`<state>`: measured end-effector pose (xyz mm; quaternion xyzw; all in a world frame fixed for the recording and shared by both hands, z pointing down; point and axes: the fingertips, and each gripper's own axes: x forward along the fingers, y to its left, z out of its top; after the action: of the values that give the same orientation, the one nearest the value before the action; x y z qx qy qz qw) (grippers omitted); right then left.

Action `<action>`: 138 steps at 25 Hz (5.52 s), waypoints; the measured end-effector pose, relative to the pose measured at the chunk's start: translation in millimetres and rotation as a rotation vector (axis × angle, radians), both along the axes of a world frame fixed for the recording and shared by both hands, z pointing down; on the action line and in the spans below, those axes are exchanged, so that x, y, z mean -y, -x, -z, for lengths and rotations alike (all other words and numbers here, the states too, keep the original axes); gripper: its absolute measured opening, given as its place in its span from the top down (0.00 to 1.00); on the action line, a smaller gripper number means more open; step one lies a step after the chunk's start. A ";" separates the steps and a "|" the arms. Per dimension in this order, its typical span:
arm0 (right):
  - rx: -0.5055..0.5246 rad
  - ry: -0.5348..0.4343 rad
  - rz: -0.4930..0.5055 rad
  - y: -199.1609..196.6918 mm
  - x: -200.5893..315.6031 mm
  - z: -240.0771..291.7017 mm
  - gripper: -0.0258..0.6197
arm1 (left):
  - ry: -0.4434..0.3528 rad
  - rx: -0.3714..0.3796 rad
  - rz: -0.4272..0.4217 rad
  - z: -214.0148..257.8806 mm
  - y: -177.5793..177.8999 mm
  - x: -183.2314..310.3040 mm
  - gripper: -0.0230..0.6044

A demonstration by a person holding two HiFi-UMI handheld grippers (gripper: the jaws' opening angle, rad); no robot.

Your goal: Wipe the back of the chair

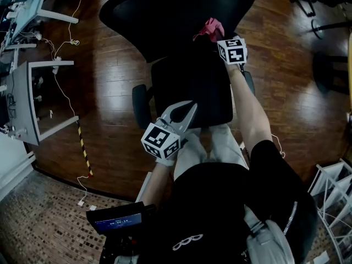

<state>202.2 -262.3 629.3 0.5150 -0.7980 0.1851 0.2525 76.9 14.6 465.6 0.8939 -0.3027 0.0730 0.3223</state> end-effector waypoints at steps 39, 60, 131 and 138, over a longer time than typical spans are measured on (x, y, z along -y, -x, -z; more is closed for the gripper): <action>-0.067 0.028 0.161 217.6 -22.2 -21.0 0.90 | 0.005 -0.046 0.224 -9.9 127.3 -26.2 0.98; -0.066 0.067 0.461 341.5 -54.2 -56.0 0.90 | 0.035 -0.037 0.317 -36.9 185.1 -45.0 0.98; 0.000 0.206 0.060 261.3 -68.4 -122.5 0.90 | 0.160 -0.077 0.166 -75.6 144.0 -25.2 0.98; 0.043 0.160 0.277 336.2 -86.0 -121.6 0.90 | 0.187 -0.062 0.196 -83.0 158.0 -37.2 0.98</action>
<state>-133.9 -176.3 750.8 0.3743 -0.8492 0.2225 0.2988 -81.1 51.7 548.6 0.8279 -0.3704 0.0416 0.4191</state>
